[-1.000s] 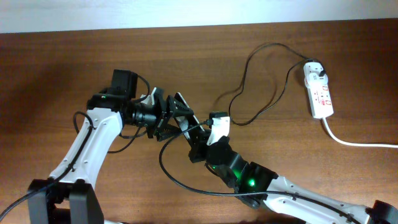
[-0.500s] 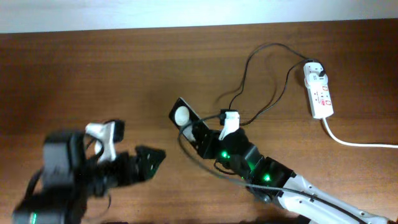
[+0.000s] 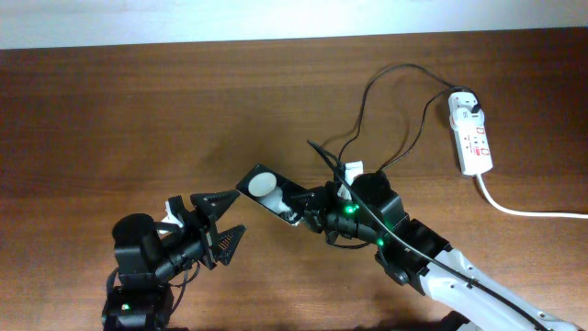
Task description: Plug charger to phone and switch on socket
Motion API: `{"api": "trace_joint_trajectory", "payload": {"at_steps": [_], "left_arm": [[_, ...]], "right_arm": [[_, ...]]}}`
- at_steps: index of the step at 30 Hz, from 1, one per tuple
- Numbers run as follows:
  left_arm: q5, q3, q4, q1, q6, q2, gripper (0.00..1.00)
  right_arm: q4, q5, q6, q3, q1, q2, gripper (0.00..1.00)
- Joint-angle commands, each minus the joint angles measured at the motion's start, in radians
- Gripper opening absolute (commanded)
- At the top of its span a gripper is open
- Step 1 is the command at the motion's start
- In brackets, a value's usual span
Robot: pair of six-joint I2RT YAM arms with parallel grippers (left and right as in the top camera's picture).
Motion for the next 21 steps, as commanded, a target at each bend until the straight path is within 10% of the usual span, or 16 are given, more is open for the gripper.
{"api": "trace_joint_trajectory", "payload": {"at_steps": [1, 21], "left_arm": [[0.013, 0.007, 0.035, 0.000, -0.126, 0.000, 0.89], [-0.035, 0.007, 0.225, -0.093, -0.202, 0.150, 0.22]], "right_arm": [[0.019, 0.060, 0.105, 0.013, 0.059, -0.008, 0.04], [0.100, 0.171, 0.240, 0.013, 0.227, 0.003, 0.04]]}}
